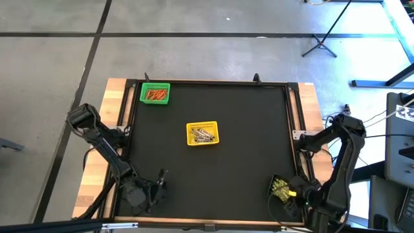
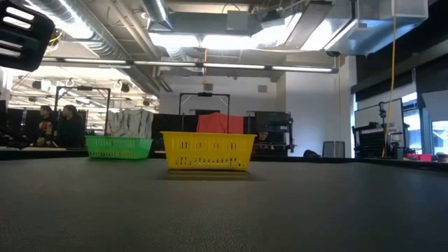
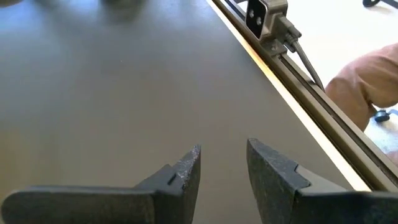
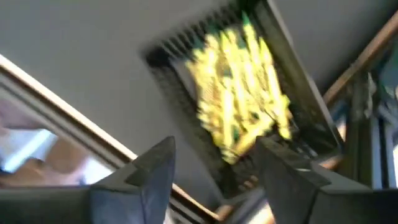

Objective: Sort crayons
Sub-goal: Return to Home Position

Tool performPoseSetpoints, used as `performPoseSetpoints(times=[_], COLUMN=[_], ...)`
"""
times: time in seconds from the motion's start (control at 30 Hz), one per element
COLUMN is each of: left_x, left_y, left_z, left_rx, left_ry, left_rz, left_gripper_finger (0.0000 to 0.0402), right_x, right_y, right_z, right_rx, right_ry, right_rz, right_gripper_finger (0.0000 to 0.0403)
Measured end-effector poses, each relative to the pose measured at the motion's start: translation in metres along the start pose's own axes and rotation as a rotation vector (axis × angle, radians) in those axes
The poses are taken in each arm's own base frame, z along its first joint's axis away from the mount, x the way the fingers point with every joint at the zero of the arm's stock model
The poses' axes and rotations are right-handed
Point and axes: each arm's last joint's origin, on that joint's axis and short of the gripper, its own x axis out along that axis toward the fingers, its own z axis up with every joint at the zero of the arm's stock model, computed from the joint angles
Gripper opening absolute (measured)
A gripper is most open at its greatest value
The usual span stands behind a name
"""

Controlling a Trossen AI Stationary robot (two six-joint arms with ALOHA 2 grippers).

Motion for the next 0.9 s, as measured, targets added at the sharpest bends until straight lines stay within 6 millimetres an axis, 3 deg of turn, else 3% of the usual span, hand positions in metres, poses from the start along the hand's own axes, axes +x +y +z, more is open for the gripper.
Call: performPoseSetpoints(times=[0.17,0.33,0.47,0.67,0.9], left_x=[0.002,0.004,0.007,0.012,0.019], left_y=[0.003,0.008,0.013,0.022,0.037], left_z=[0.002,0.003,0.004,0.006,0.009], left_rx=[-0.011,-0.007,0.013,0.018,0.002], left_ry=[-0.006,0.000,0.012,0.018,0.024], left_rz=[0.007,0.009,-0.009,-0.016,0.027], left_gripper_finger=[0.0114,0.0114,0.0114,0.0114,0.0114], right_x=[-0.028,-0.031,-0.016,0.021,0.050], right_y=[0.023,0.046,0.061,0.074,0.072], right_z=[0.025,0.063,0.100,0.164,0.224], right_rx=[-0.025,-0.157,-0.260,-0.382,-0.538], right_ry=[-0.157,-0.436,-0.547,-0.549,-0.527], right_rz=[0.153,0.244,0.195,0.153,0.185], right_gripper_finger=[0.0231,0.0232,0.0232,0.0232,0.0219])
